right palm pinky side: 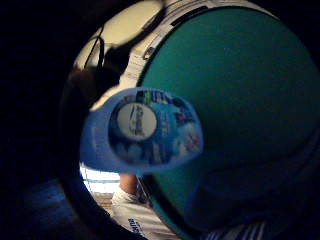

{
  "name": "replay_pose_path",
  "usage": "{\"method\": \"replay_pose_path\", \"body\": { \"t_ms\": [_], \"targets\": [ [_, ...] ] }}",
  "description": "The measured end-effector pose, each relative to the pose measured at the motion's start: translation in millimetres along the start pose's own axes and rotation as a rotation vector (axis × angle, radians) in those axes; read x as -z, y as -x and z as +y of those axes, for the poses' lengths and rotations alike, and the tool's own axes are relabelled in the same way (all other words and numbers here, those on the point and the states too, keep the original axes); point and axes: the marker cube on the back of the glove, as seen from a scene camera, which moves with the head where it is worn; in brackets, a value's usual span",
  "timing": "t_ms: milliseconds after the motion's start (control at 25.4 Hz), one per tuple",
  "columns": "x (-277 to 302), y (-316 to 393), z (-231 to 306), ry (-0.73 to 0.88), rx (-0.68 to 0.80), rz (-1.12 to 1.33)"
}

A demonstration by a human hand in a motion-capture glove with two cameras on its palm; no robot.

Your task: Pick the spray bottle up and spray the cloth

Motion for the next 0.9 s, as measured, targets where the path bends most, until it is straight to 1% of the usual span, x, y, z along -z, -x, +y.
{"method": "replay_pose_path", "body": {
  "t_ms": [157,275,393,590,708,905],
  "targets": [
    [35.9,7.8,36.6,-0.039,0.007,0.060],
    [67.8,8.6,71.7,-0.091,0.030,0.166],
    [102.5,5.1,112.7,-0.152,0.043,0.358],
    [154.6,-1.6,196.3,-0.253,0.017,0.795],
    [168.2,-6.8,239.8,-0.271,-0.011,0.950],
    [171.8,-16.1,287.6,-0.288,-0.032,1.047]
  ]
}}
